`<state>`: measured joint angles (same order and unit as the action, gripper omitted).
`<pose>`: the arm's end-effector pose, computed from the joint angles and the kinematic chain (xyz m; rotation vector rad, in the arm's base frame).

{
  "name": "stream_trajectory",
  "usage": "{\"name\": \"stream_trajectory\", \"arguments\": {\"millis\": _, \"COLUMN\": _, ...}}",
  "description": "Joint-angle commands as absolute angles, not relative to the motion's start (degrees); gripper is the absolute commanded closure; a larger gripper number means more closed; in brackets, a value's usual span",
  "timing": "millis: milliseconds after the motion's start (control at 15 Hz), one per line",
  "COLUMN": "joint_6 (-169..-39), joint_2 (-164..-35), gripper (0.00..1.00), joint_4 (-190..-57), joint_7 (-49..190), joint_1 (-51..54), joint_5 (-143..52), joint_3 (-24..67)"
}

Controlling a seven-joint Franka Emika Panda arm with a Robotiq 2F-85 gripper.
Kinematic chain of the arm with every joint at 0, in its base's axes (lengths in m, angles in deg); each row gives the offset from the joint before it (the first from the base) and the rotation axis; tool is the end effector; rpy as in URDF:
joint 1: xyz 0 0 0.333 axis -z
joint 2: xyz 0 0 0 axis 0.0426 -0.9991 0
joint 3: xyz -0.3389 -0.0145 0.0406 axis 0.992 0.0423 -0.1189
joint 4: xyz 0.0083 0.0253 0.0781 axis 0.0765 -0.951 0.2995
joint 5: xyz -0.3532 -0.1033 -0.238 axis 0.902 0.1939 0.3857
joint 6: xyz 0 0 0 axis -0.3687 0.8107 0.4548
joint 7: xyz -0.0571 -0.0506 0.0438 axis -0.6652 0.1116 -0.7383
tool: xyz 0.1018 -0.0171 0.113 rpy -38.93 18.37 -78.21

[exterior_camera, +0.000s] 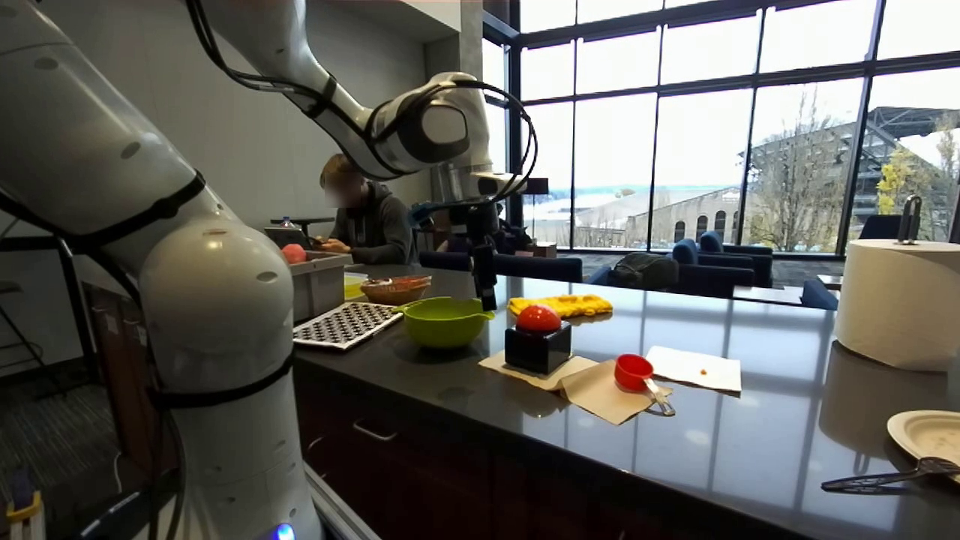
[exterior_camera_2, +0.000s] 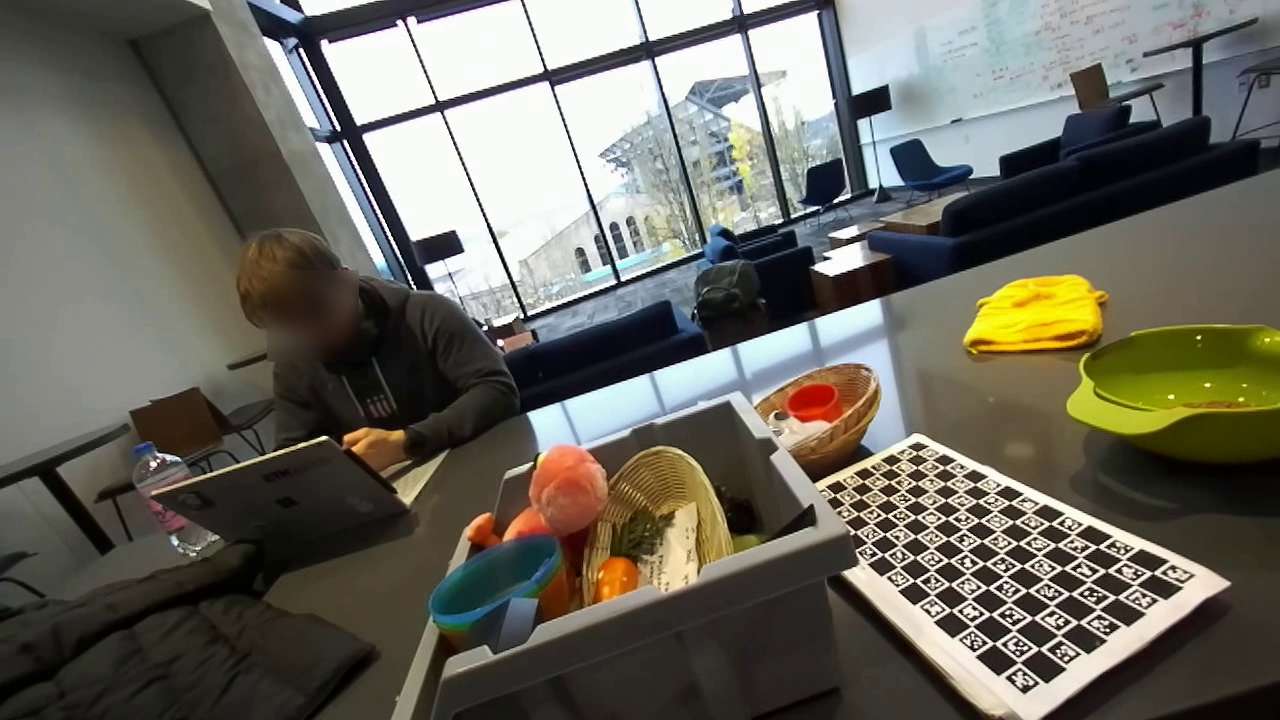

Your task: Press the orange button.

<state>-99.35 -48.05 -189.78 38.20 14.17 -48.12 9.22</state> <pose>0.3772 -0.0316 0.3451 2.8776 -1.0958 0.1859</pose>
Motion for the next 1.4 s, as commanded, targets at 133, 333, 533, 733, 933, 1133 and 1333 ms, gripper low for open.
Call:
{"name": "stream_trajectory", "arguments": {"millis": 133, "joint_6": -99.32, "joint_2": -48.29, "gripper": 0.00, "joint_4": -189.72, "joint_7": 37.91, "joint_1": 13.65, "joint_5": -47.73, "joint_3": 9.76}}
{"name": "stream_trajectory", "arguments": {"millis": 333, "joint_6": -99.35, "joint_2": -48.43, "gripper": 0.00, "joint_4": -189.73, "joint_7": 37.91, "joint_1": 13.64, "joint_5": -47.73, "joint_3": 9.80}}
{"name": "stream_trajectory", "arguments": {"millis": 533, "joint_6": -99.58, "joint_2": -49.25, "gripper": 0.00, "joint_4": -189.74, "joint_7": 37.88, "joint_1": 13.11, "joint_5": -48.83, "joint_3": 10.08}}
{"name": "stream_trajectory", "arguments": {"millis": 733, "joint_6": -101.06, "joint_2": -50.59, "gripper": 0.00, "joint_4": -189.04, "joint_7": 37.34, "joint_1": 13.68, "joint_5": -48.95, "joint_3": 10.25}}
{"name": "stream_trajectory", "arguments": {"millis": 933, "joint_6": -103.26, "joint_2": -54.01, "gripper": 0.00, "joint_4": -186.61, "joint_7": 37.90, "joint_1": 13.98, "joint_5": -48.80, "joint_3": 10.92}}
{"name": "stream_trajectory", "arguments": {"millis": 1133, "joint_6": -105.28, "joint_2": -57.88, "gripper": 0.00, "joint_4": -183.30, "joint_7": 38.55, "joint_1": 13.96, "joint_5": -48.74, "joint_3": 11.88}}
{"name": "stream_trajectory", "arguments": {"millis": 1333, "joint_6": -105.96, "joint_2": -61.80, "gripper": 0.00, "joint_4": -179.13, "joint_7": 38.84, "joint_1": 13.65, "joint_5": -48.53, "joint_3": 12.56}}
